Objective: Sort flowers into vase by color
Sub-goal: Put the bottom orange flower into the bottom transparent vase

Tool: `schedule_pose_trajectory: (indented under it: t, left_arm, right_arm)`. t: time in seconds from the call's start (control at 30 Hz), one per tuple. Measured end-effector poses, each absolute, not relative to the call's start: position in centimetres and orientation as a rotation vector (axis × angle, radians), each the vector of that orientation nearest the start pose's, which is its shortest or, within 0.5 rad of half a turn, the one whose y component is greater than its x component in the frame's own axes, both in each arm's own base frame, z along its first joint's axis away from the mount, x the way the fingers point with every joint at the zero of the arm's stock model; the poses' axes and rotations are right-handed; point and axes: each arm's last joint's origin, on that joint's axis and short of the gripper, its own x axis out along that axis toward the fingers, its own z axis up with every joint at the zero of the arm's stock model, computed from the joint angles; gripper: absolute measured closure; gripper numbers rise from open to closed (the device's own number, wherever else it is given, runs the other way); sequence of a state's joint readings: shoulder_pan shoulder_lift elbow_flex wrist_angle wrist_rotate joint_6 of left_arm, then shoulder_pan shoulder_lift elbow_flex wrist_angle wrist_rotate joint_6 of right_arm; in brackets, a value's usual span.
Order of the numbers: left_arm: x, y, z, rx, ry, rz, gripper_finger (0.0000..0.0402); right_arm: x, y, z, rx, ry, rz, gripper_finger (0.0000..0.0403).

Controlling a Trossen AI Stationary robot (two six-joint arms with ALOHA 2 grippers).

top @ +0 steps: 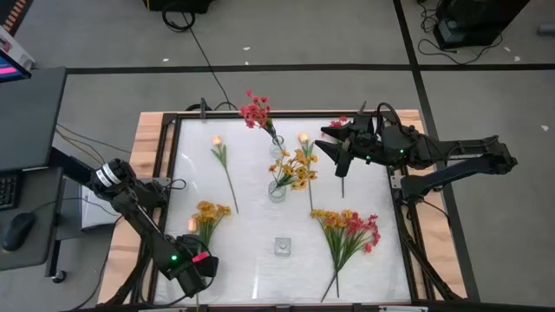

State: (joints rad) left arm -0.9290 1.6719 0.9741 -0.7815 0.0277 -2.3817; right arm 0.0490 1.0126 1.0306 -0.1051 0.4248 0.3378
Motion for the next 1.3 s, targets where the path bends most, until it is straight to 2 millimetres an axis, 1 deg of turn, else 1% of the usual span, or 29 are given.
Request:
schedule_pose_trajectory:
  t: [0.17,0.43,0.7,1.03,1.3]
  left_arm:
    - [16.91,-22.55,15.8,-1.2,1.295,1.053,0.0221]
    - [17.13,-22.73,15.14,-1.188,1.297,1.065,0.0272]
    - [17.28,-22.66,15.13,-1.188,1.299,1.061,0.0302]
    - [17.24,-22.68,15.09,-1.185,1.319,1.062,0.035]
    - [17.19,-22.69,15.06,-1.184,1.336,1.065,0.0374]
  right_arm:
    - [21.82,-0.12,38.36,0.313,0.021,-0.386,0.0142]
    - [21.81,-0.12,38.36,0.313,0.022,-0.386,0.0142]
    - [21.82,-0.12,38.36,0.313,0.021,-0.386,0.0142]
    - [21.82,-0.12,38.36,0.313,0.021,-0.386,0.0142]
    - [21.82,-0.12,38.36,0.313,0.021,-0.386,0.0142]
